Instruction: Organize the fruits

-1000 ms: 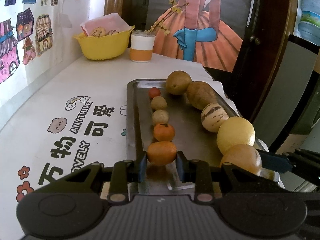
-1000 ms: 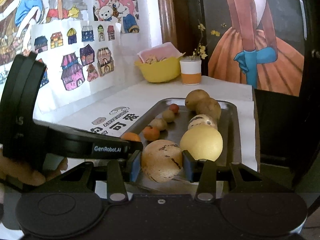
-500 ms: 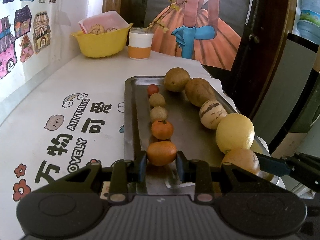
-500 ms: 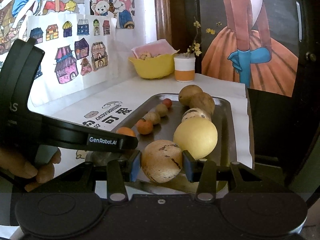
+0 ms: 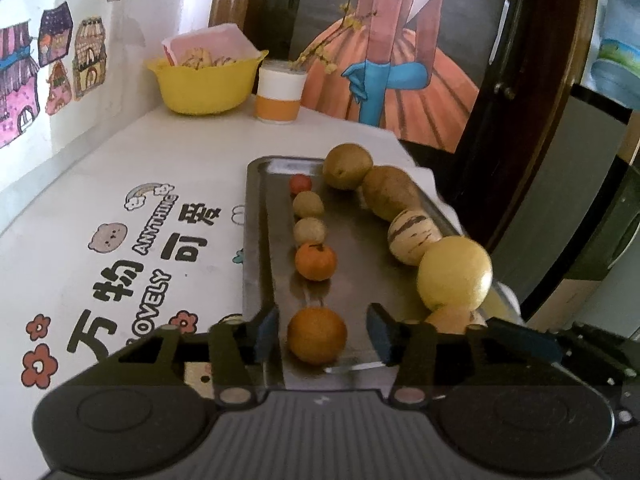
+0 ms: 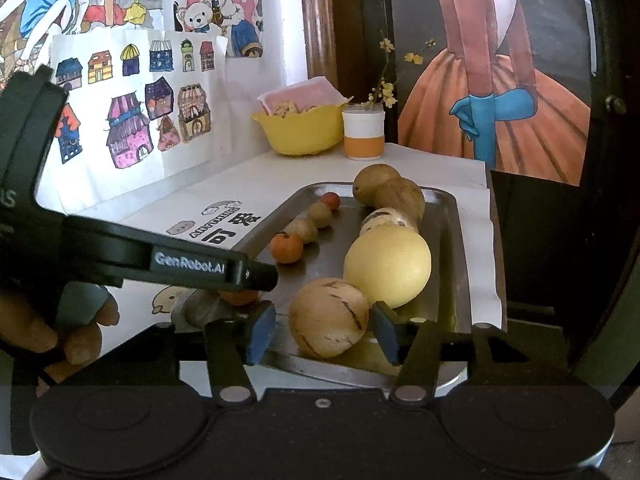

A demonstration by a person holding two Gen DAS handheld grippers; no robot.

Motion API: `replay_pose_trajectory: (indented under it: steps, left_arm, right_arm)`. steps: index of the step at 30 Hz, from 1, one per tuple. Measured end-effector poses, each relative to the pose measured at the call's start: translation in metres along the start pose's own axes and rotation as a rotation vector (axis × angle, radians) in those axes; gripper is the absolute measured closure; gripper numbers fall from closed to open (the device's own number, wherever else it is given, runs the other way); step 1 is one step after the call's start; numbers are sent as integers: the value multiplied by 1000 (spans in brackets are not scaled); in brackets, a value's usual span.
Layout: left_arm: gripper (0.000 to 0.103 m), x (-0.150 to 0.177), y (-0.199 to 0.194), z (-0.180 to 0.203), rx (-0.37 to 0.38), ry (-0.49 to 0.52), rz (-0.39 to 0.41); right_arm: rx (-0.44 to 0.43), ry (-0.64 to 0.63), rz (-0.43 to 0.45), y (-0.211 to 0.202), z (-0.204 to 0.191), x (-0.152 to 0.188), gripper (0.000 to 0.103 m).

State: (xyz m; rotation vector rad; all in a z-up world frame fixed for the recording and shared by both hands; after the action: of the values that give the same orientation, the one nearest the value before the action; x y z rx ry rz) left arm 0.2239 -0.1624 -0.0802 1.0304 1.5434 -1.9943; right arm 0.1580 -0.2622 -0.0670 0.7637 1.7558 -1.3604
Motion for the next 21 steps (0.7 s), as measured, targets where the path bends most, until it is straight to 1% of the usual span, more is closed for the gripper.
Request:
replay_pose_trajectory:
  steps: [1,2,4,5,7,8,10,12,15,21]
  left_arm:
    - [43,-1,-3,0,-4,-1,8]
    - [41,-2,-6,-1,-11,-4,16]
    - [33,-4,-12,-6,-24,-23,32]
    - [30,-5,-16,-9,-29,-39,42]
    - [22,-6,-23,-14,-41,-61,64]
    - [20,-7,-28,-18,-50,-72,77]
    - [9,-8,-35,-24,-66,-90,98]
    - [3,-9,-45,-29,-78,-110,125]
    - [1,-10,-58,-37,-98,-123,162]
    - [1,-2,-86,-51,-137,-131,204]
  right_arm:
    - [4,3,3,-1,0,1,43]
    - [8,5,6,-3,0,1,39]
    - [23,9,20,-8,0,1,32]
    - [31,12,31,-12,0,1,28]
    - [45,15,53,-19,0,-1,23]
    - [54,14,65,-22,0,-1,19]
    - [75,5,92,-30,-1,-3,13]
    - [94,0,121,-37,-2,-6,5]
    - [116,6,168,-50,-4,-9,1]
    - [143,-8,231,-73,-15,-10,1]
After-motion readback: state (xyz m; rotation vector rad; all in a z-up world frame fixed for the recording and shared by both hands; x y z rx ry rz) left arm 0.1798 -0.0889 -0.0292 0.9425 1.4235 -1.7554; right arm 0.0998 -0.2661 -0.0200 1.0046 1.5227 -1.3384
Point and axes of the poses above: each gripper's, at about its wrist camera, not at the fingertips, and y roughly the way its jaws point, z to its right, x to its underside, the point moved 10 cm from there along y, roughly the way its jaws point, and after that the axes turned 8 degrees about -x, right-handed, at the moved point
